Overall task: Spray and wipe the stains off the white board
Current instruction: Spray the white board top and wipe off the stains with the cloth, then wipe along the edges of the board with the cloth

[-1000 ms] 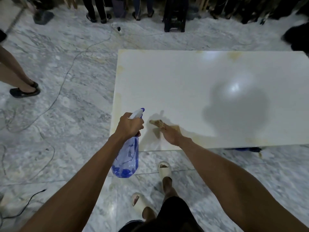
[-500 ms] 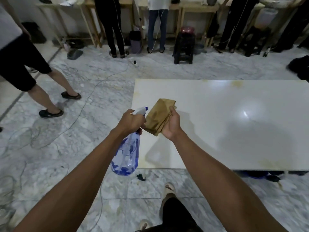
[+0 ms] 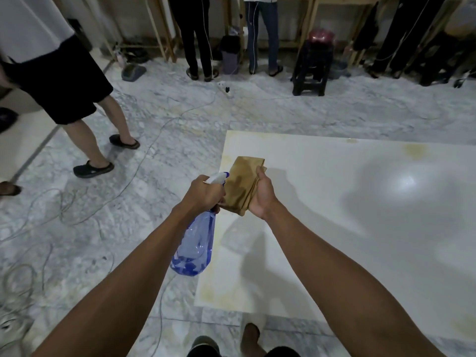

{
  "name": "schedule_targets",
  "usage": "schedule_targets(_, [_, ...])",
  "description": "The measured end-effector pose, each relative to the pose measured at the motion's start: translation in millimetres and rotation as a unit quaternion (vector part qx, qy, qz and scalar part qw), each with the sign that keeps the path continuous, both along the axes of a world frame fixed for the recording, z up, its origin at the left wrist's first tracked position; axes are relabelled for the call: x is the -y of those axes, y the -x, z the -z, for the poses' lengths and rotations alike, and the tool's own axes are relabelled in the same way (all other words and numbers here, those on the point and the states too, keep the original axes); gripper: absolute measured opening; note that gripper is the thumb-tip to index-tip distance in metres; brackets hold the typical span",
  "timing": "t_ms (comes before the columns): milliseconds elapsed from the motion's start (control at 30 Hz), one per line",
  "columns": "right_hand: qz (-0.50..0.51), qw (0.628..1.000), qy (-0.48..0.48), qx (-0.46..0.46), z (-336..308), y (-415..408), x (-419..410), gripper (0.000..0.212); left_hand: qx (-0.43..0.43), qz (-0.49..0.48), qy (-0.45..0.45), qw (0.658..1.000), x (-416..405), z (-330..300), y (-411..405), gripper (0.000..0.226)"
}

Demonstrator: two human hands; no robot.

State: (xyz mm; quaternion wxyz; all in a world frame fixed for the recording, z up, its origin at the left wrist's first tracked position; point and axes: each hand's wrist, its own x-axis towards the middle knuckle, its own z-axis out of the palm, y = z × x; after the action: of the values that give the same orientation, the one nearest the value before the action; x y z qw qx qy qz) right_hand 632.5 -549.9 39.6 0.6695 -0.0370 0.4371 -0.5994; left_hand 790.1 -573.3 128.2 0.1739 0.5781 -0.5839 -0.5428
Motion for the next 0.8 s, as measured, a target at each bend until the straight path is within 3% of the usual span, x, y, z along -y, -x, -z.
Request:
schedule_targets(167, [-0.005, 1.0, -0.002, 0.009, 7, 7, 32, 0.067, 0.037, -0.016, -0.021, 0.999, 31, 15, 0, 0.035])
schedule_targets(300, [-0.012, 1.0, -0.007, 0.01, 9, 3, 62, 0.069, 0.015, -0.027, -0.029, 0.999, 59, 18, 1, 0.019])
schedule_targets(500, [0.013, 1.0, -0.016, 0.014, 10, -6, 106, 0.07, 0.009, -0.013, -0.011, 1.0, 112, 23, 0, 0.039])
schedule_targets(633, [0.013, 0.999, -0.034, 0.02, 21, -13, 130, 0.069, 0.018, 0.007, -0.044, 0.999, 151, 30, 0, 0.04])
schedule_targets(733, [-0.013, 0.995, -0.089, -0.034, 42, -11, 143, 0.066, 0.017, 0.006, -0.06, 0.998, 179, 44, 2, 0.045])
schedule_targets(800, [-0.056, 0.98, -0.139, -0.13, 50, -3, 158, 0.066, 0.007, 0.005, -0.061, 0.998, 199, 53, 4, 0.044])
